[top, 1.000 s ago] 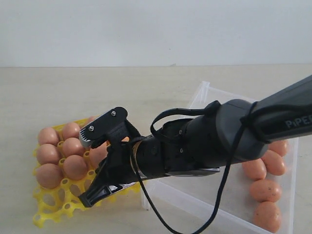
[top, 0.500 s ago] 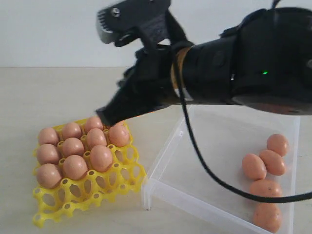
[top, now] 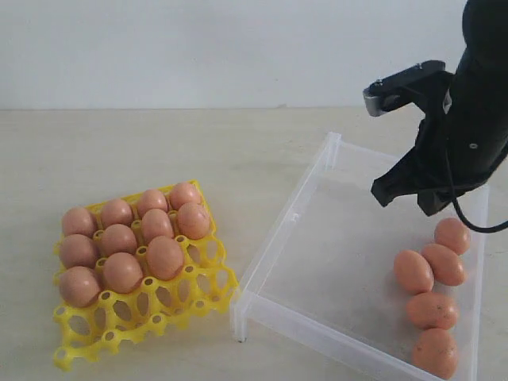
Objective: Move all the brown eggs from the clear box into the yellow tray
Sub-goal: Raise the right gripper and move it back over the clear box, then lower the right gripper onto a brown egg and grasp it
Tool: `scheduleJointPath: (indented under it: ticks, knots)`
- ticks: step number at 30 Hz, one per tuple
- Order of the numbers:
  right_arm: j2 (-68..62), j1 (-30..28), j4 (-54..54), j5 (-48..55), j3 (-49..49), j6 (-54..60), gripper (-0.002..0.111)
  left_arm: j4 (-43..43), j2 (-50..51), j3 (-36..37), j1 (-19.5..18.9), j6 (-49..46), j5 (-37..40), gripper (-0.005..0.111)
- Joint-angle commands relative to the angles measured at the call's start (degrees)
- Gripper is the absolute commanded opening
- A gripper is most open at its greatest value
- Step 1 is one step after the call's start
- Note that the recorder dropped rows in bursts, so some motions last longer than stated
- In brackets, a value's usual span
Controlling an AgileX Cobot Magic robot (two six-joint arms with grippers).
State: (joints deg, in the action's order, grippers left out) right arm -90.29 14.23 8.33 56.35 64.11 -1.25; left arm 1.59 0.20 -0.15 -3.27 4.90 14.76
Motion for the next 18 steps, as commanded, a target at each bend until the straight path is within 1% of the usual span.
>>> scheduleJointPath:
  ticks: [1, 2, 4, 6, 8, 9, 15, 18]
  knots:
    - [-2.71, -4.52, -12.22, 1.56, 1.8, 8.6, 0.003, 0.14, -0.2, 0.15, -0.15, 0.02, -0.17, 0.004]
    - [-3.12, -4.52, -12.36, 1.4, 1.8, 9.72, 0.008, 0.14, -0.2, 0.15, -0.15, 0.02, -0.17, 0.004]
    - [-4.01, -4.37, -12.84, 1.62, 1.8, 10.87, 0.024, 0.14, -0.2, 0.15, -0.15, 0.02, -0.17, 0.004]
    - [-5.13, -4.37, -12.98, 1.51, 1.8, 10.87, 0.045, 0.14, -0.2, 0.15, -0.15, 0.02, -0.17, 0.004]
    - [-6.28, -4.37, -12.71, 0.91, 1.8, 10.87, 0.061, 0.14, -0.2, 0.15, -0.15, 0.02, -0.17, 0.004]
    - [-6.94, -4.37, -12.71, 0.63, 1.8, 10.61, 0.065, 0.14, -0.2, 0.15, -0.15, 0.02, -0.17, 0.004]
    - [-11.28, -4.37, -12.13, -0.17, 1.8, 9.09, 0.06, 0.14, -0.2, 0.15, -0.15, 0.02, -0.17, 0.004]
    - [-13.22, -4.37, -11.72, -0.49, 1.8, 8.6, 0.06, 0.14, -0.2, 0.15, -0.15, 0.02, -0.17, 0.004]
